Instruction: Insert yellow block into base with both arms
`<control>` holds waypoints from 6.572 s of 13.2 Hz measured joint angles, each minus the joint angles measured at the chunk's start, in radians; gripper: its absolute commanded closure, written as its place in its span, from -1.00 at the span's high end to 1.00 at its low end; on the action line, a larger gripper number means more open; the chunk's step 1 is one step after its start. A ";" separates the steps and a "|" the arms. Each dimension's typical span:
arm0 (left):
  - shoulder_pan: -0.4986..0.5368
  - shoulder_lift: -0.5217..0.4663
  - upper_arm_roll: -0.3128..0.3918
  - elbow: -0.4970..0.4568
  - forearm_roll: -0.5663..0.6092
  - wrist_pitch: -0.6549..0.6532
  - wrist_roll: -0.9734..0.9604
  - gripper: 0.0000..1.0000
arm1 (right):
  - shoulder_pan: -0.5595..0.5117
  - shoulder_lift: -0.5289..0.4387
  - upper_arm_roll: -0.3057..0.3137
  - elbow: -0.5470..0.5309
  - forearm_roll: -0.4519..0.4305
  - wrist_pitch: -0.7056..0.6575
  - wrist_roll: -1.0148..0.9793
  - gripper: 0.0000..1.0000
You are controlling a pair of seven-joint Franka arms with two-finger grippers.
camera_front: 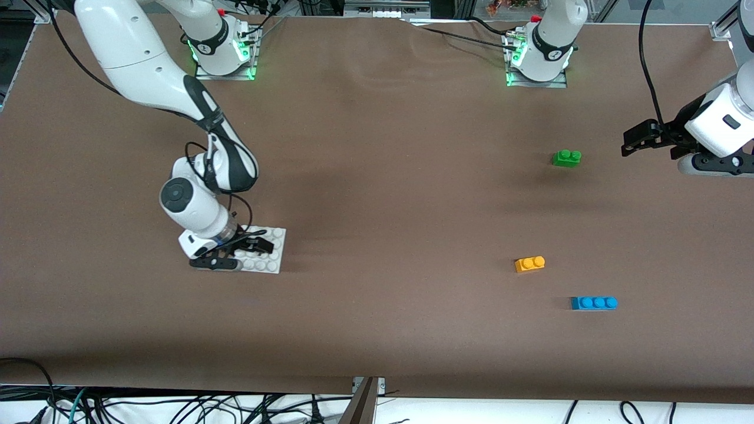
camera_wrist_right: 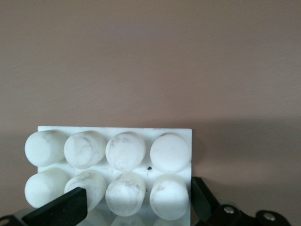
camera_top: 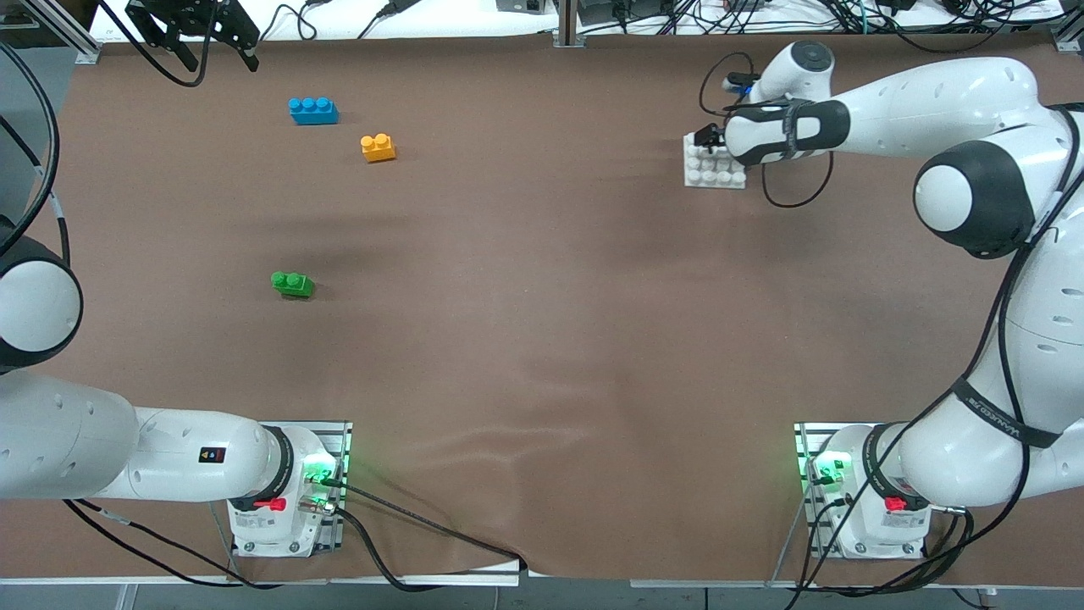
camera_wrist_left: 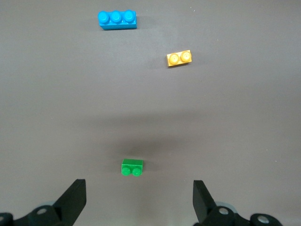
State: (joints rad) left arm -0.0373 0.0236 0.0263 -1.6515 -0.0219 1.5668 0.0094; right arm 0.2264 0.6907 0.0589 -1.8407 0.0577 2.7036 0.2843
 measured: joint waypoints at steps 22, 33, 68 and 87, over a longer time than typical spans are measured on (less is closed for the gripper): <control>0.000 0.001 0.001 0.001 0.000 -0.003 0.000 1.00 | 0.460 0.257 0.011 0.435 -0.010 -0.001 0.343 1.00; 0.000 0.016 0.001 0.001 0.000 -0.003 0.000 1.00 | 0.491 0.317 0.010 0.537 -0.010 -0.006 0.436 1.00; -0.105 0.695 -0.031 0.076 -0.008 0.705 -0.085 1.00 | -0.186 -0.596 -0.037 0.268 -0.018 -1.081 -0.230 1.00; -0.108 0.719 -0.029 0.069 -0.009 0.740 -0.112 -0.28 | -0.185 -0.612 -0.060 0.243 -0.071 -1.082 -0.230 1.00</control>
State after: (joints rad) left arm -0.1456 0.7426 -0.0024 -1.5824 -0.0312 2.3070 -0.1029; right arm 0.0412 0.0786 -0.0007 -1.5975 -0.0129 1.6216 0.0548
